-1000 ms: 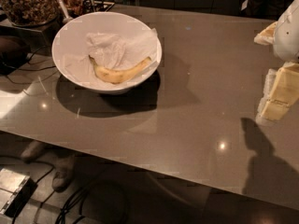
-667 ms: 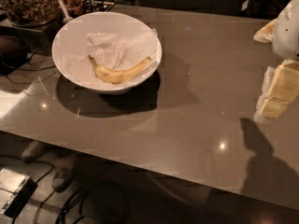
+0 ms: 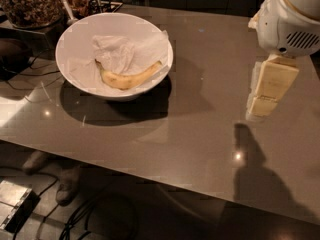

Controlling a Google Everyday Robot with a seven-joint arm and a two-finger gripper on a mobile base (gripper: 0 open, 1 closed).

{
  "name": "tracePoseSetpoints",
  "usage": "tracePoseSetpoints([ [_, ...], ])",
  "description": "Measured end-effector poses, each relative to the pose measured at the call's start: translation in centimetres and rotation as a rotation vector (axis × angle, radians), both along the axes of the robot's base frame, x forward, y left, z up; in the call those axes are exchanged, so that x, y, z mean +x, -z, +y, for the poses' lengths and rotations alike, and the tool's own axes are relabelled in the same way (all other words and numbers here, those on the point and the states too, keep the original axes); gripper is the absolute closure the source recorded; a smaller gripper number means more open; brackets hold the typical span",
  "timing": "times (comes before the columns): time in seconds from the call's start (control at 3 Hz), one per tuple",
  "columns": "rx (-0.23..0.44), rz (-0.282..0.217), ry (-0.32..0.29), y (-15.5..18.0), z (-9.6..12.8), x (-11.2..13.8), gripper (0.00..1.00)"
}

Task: Pick banana from white bowl

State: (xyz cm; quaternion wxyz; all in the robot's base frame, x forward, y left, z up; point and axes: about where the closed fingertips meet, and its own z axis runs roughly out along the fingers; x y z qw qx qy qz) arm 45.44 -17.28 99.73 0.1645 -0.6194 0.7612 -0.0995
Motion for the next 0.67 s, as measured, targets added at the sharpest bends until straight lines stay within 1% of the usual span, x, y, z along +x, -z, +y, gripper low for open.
tracePoseSetpoints([
  [0.33, 0.003, -0.004, -0.002, -0.2, 0.1, 0.0, 0.0],
  [0.67, 0.034, -0.029, -0.006, -0.6, 3.0, 1.9, 0.0],
])
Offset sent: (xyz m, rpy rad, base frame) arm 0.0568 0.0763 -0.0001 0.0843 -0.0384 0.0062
